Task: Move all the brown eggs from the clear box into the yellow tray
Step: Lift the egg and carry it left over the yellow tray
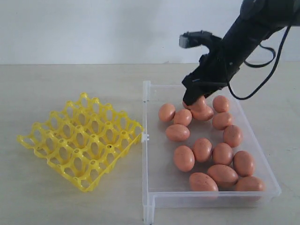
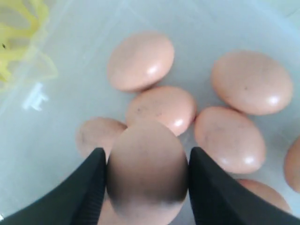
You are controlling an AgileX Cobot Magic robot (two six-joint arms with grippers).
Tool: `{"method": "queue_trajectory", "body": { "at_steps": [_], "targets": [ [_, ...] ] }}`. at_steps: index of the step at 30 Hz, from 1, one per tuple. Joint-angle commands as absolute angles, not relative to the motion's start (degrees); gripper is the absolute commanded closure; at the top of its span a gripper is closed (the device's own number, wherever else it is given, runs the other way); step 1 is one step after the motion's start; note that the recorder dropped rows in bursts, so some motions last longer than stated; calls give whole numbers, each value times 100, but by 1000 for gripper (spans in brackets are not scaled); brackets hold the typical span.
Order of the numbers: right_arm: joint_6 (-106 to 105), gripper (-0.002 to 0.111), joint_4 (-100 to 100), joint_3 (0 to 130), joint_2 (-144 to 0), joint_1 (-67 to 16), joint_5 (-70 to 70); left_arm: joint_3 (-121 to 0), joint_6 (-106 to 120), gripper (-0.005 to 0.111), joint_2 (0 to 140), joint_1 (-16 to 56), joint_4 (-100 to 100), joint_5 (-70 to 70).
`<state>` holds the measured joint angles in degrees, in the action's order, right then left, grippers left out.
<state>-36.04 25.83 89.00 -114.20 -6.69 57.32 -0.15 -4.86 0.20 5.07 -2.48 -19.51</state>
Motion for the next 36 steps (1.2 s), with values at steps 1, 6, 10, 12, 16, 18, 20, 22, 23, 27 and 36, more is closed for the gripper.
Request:
{"method": "queue_trajectory", "body": {
  "at_steps": [1,6,10,12,16,18,20,22,23,27,36],
  "targets": [
    [-3516,109,3238,8654,-10669,-655,5185,0,-493,103,0,530,-233,-1938],
    [-5375,109,5262,7297,-9631,-1043,3502,0,-493,103,0,530,-233,-1938],
    [-7182,109,7337,6104,-9040,-1826,1927,0,-493,103,0,530,-233,-1938],
    [-8453,109,8539,5710,-8983,-2314,1184,0,-493,103,0,530,-233,-1938],
    [-10350,109,9995,5645,-9201,-3185,1048,0,-493,103,0,530,-233,-1938],
    [-10467,109,9995,5768,-9367,-3449,1336,0,-493,103,0,530,-233,-1938],
    [-10325,109,9995,5979,-9532,-3727,910,0,-493,103,0,530,-233,-1938],
    [-10187,109,9995,6185,-9672,-3933,154,0,-493,103,0,530,-233,-1938],
    [-10304,109,9995,6251,-9700,-3988,-74,0,-493,103,0,530,-233,-1938],
    [-10980,109,9995,6543,-9738,-4052,-389,0,-493,103,0,530,-233,-1938],
    [-12184,109,9522,7012,-9728,-4361,-1357,0,-493,103,0,530,-233,-1938]
  ]
}}
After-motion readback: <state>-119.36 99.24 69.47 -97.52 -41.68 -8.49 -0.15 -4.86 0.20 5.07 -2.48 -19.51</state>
